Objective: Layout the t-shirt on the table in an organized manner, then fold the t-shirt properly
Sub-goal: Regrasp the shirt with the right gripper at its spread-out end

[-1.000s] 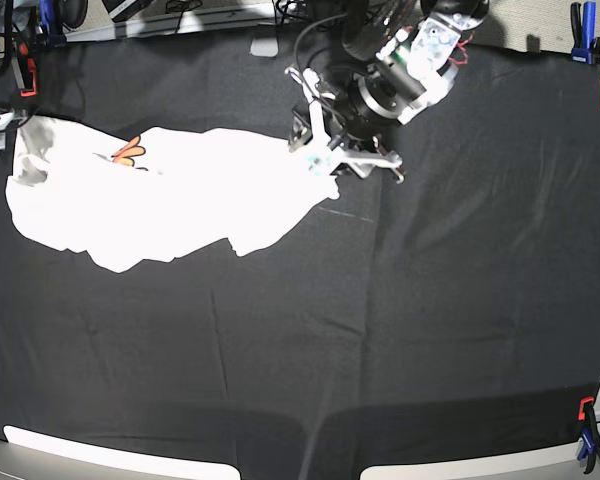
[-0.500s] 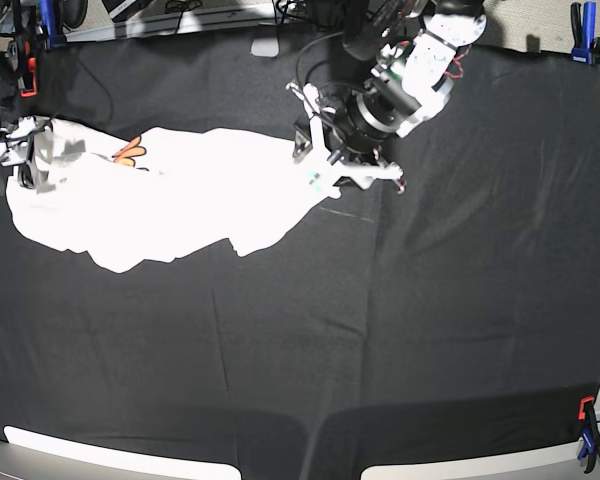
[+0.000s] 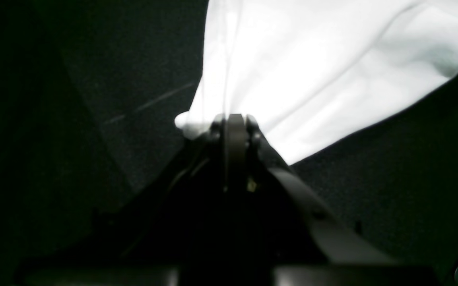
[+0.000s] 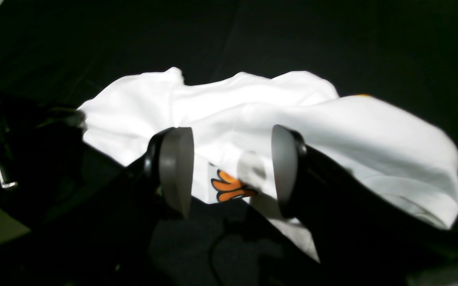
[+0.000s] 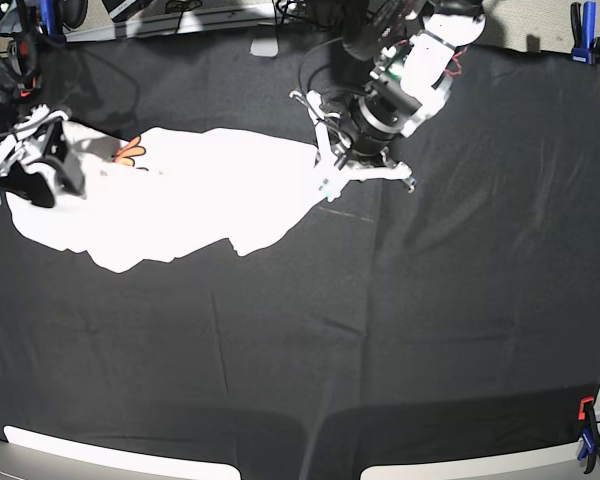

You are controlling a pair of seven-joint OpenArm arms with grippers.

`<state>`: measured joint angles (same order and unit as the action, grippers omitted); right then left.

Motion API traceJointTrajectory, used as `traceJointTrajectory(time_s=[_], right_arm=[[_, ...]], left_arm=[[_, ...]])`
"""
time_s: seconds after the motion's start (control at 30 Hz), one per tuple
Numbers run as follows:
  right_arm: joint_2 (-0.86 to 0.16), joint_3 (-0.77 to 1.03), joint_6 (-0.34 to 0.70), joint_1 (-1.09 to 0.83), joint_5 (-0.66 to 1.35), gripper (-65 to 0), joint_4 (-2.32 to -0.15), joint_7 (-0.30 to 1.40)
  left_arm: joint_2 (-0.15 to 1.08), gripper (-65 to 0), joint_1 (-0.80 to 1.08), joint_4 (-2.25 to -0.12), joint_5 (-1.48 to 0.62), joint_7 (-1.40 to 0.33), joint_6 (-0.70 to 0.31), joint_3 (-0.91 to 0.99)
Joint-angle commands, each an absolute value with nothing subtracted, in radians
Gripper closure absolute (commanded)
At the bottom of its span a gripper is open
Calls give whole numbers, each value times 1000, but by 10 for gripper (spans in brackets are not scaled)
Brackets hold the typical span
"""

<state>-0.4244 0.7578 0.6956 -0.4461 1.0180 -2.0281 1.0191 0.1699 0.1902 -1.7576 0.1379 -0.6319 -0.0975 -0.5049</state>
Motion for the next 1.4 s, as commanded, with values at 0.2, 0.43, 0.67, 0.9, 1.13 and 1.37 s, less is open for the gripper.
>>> traceJointTrajectory(time_s=[0.2,0.43,0.67,0.9,1.13,1.37], right_arm=[[-445,485,698,-434,813,-305,-2042,995],[-440,138,698,-354,242,-249,-2042,794],[-441,-79,609,-231,51,-249,-2041,773],[-440,-178,543,-213,-80,-249,-2041,775],[-447,-190,499,-213,-137,-249,-2039,799],[-472,-187,465,-213,-179,-249,-2035,796]], left_arm=[[167,0,182,-1773,137,-609,-93,-506],[167,0,182,-1773,137,-609,-93,-506],[167,0,182,-1773,137,-609,-93,-506],[167,0,182,-1773,137,-609,-93,-506],[167,0,183,-1773,137,-610,-93,-506],[167,0,183,-1773,137,-613,-93,-506]])
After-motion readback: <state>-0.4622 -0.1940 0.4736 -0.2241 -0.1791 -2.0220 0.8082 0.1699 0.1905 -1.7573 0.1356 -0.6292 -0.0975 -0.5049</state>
